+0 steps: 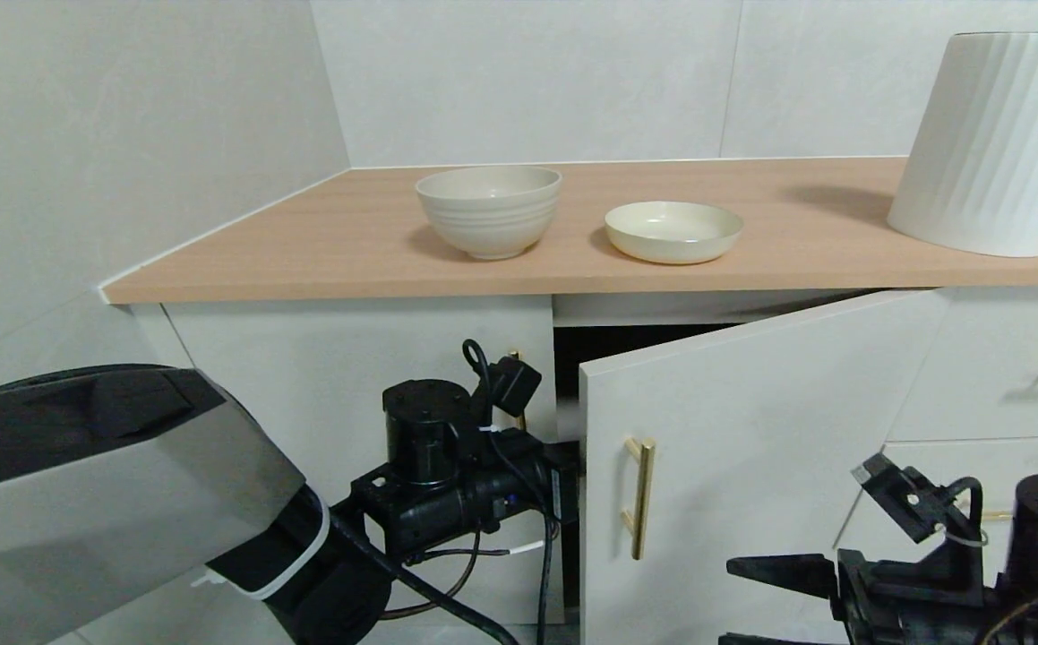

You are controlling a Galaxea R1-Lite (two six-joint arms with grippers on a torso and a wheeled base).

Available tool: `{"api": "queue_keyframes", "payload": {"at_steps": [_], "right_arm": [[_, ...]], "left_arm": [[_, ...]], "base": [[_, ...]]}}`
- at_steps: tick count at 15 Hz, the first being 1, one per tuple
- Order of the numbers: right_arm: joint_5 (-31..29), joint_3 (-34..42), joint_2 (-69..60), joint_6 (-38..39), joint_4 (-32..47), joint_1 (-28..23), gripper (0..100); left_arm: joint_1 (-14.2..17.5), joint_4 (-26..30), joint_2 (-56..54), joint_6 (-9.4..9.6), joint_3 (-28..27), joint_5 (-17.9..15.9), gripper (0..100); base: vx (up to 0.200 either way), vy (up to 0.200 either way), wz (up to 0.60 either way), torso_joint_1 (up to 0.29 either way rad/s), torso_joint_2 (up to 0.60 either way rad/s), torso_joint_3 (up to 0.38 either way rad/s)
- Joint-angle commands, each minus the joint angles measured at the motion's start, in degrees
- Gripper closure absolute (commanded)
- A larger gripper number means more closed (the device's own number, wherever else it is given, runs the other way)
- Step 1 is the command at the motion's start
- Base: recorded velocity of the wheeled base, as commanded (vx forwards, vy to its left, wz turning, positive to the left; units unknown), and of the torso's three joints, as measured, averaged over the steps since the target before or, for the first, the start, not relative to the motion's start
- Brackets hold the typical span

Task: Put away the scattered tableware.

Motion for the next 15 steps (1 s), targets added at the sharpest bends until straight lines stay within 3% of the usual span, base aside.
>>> {"api": "queue_keyframes", "payload": {"at_steps": [1,6,13,15], "right_arm": [[0.0,1.9,-3.3,-0.3,0.0,2.0,0],[-1.0,2.4,-3.3,-0.4,0.0,3.3,0],[-1.2,2.4,-3.9,-0.4,0.0,3.4,0],[-1.2,2.5,-3.8,-0.4,0.0,3.4,0]], "left_arm": [[-0.6,0.0,-0.3,-0.04,0.3,0.1,100],[-0.9,0.0,0.3,-0.04,0.0,0.1,100],[-1.5,0.1,2.9,0.05,-3.0,0.1,100],[-1.5,0.1,2.9,-0.04,-3.8,0.1,100]], "base": [[0.000,0.000,0.00,0.000,0.00,0.000],[-0.200,0.000,0.00,0.006,0.00,0.005],[0.000,0.000,0.00,0.000,0.00,0.000],[-0.200,0.000,0.00,-0.005,0.00,0.005]]}}
